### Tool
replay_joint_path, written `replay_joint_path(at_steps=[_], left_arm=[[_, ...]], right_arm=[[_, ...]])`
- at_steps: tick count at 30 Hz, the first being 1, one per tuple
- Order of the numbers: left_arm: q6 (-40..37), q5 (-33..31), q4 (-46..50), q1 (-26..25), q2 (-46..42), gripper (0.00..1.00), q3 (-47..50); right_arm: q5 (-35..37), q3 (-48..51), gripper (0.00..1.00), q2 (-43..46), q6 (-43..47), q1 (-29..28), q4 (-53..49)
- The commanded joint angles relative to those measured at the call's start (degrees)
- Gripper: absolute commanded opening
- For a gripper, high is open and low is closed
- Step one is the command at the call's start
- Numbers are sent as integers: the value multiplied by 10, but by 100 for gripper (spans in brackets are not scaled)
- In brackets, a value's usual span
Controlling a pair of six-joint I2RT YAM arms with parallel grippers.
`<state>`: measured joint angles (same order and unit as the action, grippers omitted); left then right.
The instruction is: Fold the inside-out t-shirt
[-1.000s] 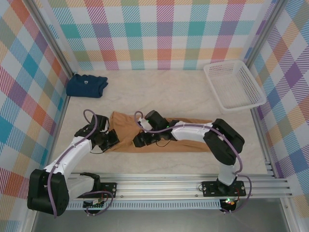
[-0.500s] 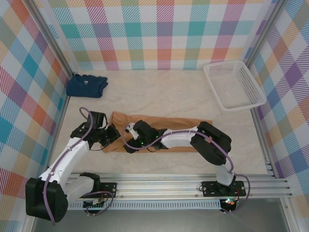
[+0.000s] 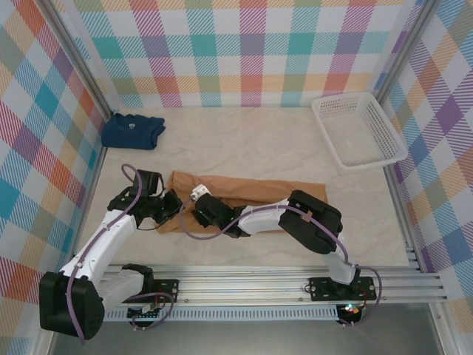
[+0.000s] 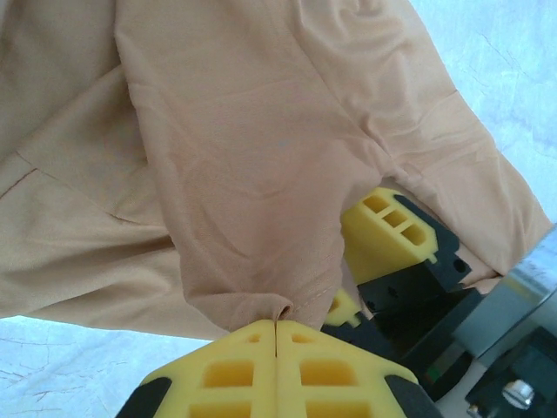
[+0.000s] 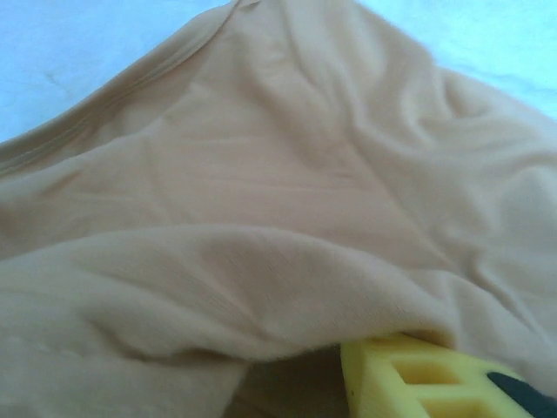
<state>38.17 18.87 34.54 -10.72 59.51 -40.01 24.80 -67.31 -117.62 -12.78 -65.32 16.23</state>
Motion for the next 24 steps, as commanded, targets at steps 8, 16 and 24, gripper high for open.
replay_joint_path(at_steps=[8, 16, 24], left_arm=[[-16, -17, 27, 9, 1, 0, -8], [-29, -28, 25, 9, 9, 0, 1], [-22, -10, -1, 10, 23, 0, 39]], right_arm=[[18, 20, 27, 62, -16, -4, -53], [-21, 13, 19, 90, -9, -2, -133], [-53, 11, 11, 115, -13, -3, -214]])
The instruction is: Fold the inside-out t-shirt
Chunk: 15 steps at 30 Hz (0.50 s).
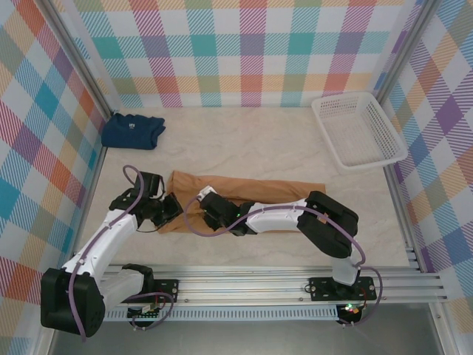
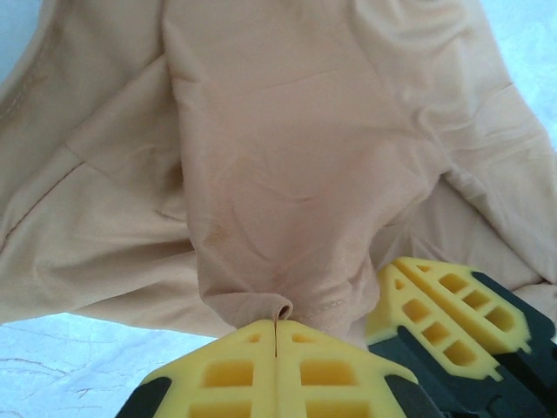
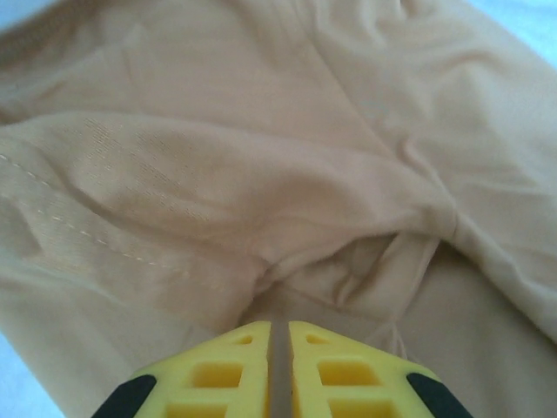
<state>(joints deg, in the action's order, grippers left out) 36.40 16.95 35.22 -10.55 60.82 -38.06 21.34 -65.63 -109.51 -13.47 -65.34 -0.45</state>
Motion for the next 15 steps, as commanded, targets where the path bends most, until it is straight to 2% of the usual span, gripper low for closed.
replay_joint_path(at_steps=[1, 5, 10, 15], left_arm=[[-4, 13, -11, 8, 13, 0, 25], [-4, 8, -17, 8, 18, 0, 37], [-8, -16, -16, 8, 16, 0, 48], [-8, -11, -22, 8, 19, 0, 48]], right_arm=[[-19, -5, 9, 36, -5, -2, -55], [-51, 4, 10, 47, -9, 0, -56], [-170, 37, 26, 52, -9, 14, 31], [-197, 26, 37, 16, -11, 25, 65]])
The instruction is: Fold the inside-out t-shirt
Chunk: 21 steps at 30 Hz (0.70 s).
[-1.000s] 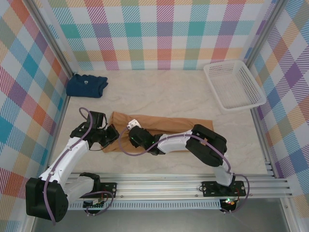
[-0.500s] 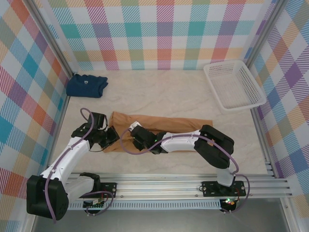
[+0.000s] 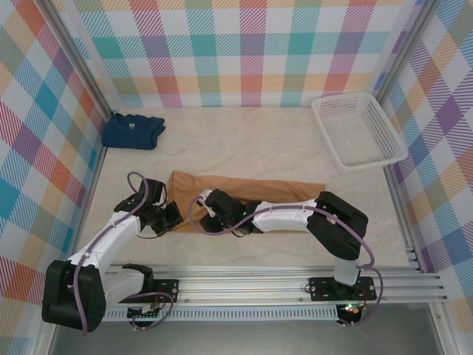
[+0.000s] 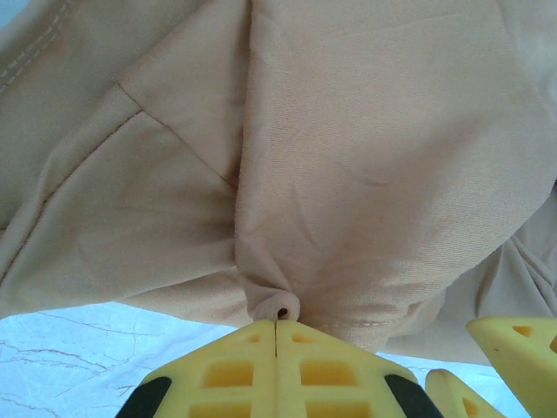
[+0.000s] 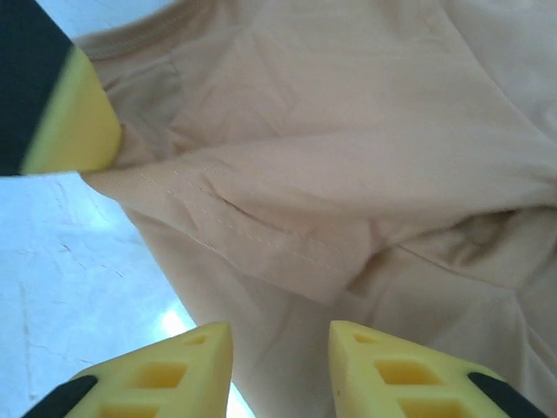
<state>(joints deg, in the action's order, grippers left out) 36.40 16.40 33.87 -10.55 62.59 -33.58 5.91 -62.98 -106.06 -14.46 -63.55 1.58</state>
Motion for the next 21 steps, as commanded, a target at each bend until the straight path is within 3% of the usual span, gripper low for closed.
replay_joint_path(at_steps=[1, 8, 14, 18, 21], left_arm=[[-8, -7, -7, 8, 0, 0, 1], [-12, -8, -3, 8, -1, 0, -3], [-15, -11, -3, 8, 2, 0, -2], [-19, -18, 0, 8, 2, 0, -3], [-23, -23, 2, 8, 3, 0, -1]], right_arm=[[-40, -7, 37, -27, 1, 10, 44], [-37, -44, 35, -70, 27, 21, 43], [-37, -42, 9, -61, 36, 25, 39], [-46, -29, 0, -35, 35, 25, 15], [-52, -25, 0, -10, 31, 25, -23]])
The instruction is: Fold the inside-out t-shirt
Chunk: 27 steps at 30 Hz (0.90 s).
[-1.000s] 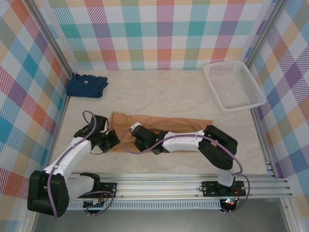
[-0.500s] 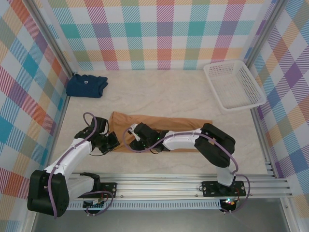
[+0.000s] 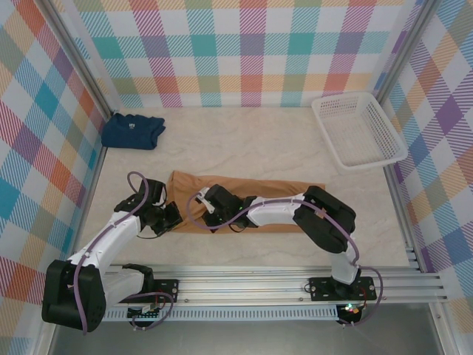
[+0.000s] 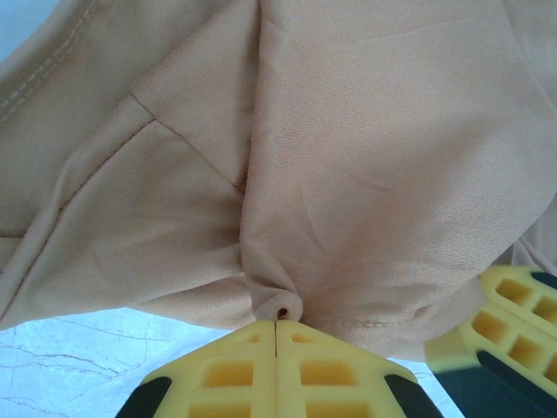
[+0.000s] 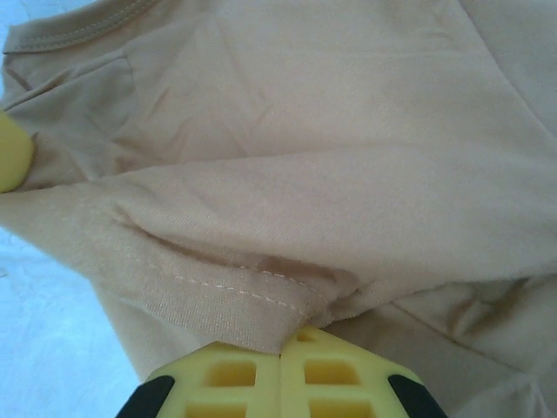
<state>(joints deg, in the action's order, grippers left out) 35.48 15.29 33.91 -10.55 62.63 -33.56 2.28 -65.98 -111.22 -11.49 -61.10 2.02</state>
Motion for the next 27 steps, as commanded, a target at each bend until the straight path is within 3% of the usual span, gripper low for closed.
replay_joint_path(at_steps=[1, 7, 14, 16, 18, 20, 23, 27], left_arm=[[-15, -11, 0, 8, 3, 0, -1], [-15, -3, -18, 8, 19, 0, 9], [-18, 17, -23, 8, 32, 6, 12], [-17, 4, -16, 8, 17, 14, 7], [-12, -14, -14, 8, -7, 30, 3], [-10, -39, -7, 8, -37, 43, -2], [-10, -75, -3, 8, -75, 50, -2], [-4, -108, -49, 8, -82, 52, 12]], right_arm=[[-19, 5, 0, 50, 0, 1, -40], [-18, -22, 0, 59, 5, 1, -131], [-8, -30, 11, 70, 9, 1, -213], [-10, -29, 20, 85, 19, 1, -223], [-29, -32, 31, 95, 27, 1, -221], [-45, -38, 35, 99, 27, 1, -212], [-86, -43, 36, 95, 13, 9, -152], [-167, -87, 31, 35, -47, 35, -85]])
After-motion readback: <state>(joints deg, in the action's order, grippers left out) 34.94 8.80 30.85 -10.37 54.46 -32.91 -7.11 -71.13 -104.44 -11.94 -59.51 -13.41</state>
